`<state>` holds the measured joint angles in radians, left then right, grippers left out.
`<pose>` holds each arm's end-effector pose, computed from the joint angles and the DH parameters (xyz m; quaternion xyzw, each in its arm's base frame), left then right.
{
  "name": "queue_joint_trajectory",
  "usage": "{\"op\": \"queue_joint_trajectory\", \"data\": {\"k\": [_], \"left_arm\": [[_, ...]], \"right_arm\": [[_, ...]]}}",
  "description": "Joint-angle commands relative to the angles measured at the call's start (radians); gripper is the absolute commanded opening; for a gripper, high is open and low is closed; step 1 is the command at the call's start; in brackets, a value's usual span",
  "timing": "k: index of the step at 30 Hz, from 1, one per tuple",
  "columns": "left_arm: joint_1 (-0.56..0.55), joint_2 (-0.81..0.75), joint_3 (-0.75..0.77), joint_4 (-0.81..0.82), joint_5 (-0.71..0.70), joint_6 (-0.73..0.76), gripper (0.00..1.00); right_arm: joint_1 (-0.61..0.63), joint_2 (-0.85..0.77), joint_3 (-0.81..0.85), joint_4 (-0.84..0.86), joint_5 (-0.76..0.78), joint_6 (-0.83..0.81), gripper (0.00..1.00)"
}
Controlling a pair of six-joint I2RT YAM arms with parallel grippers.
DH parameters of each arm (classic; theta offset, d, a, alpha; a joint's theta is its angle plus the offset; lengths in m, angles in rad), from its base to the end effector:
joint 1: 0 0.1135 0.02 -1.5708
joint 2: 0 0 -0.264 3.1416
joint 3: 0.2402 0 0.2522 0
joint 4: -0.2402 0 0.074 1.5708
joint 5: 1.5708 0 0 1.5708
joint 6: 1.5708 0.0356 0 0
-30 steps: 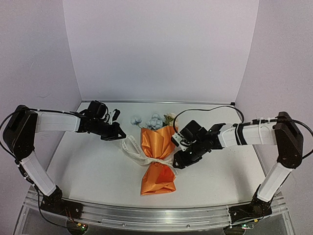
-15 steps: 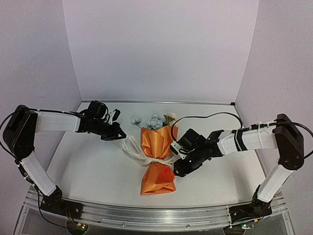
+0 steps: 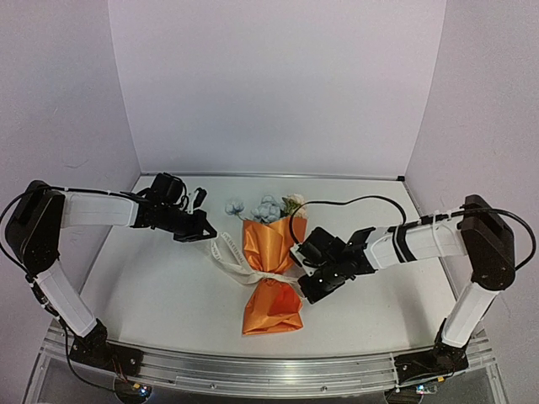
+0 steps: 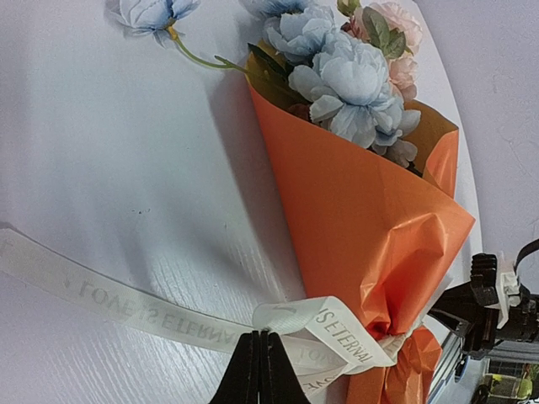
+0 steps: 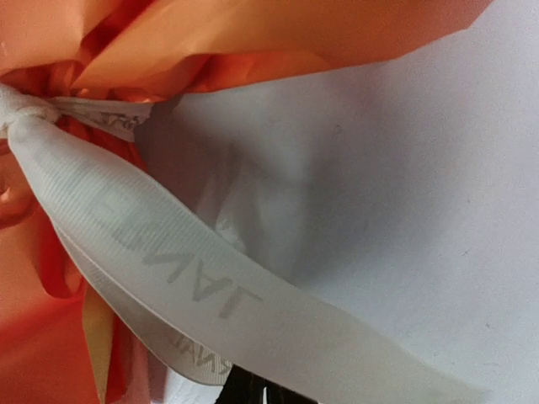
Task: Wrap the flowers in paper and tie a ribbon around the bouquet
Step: Tie the half-tied ribbon around the folded bouquet.
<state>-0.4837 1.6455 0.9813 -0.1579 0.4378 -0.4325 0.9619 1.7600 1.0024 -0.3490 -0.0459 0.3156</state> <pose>0.2956 -0.1724 0.1952 0.1026 0.9062 -0.3391 0.2308 0.1919 0.2781 0.1501 -0.3140 0.9209 0.1550 0.1713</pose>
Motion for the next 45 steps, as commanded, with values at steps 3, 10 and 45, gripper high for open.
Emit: {"op": "queue_joint_trajectory", "data": {"k": [3, 10, 45], "left_arm": [[0.002, 0.014, 0.004, -0.002, -0.061, -0.027, 0.0], [0.004, 0.043, 0.012, -0.015, -0.089, -0.053, 0.0], [0.043, 0.056, -0.022, -0.018, -0.085, -0.091, 0.0]], "right_arm": [[0.002, -0.091, 0.063, -0.135, 0.163, -0.101, 0.0], [0.002, -0.131, 0.041, -0.137, 0.27, -0.096, 0.0], [-0.001, -0.207, -0.065, -0.118, 0.541, 0.301, 0.0]]}}
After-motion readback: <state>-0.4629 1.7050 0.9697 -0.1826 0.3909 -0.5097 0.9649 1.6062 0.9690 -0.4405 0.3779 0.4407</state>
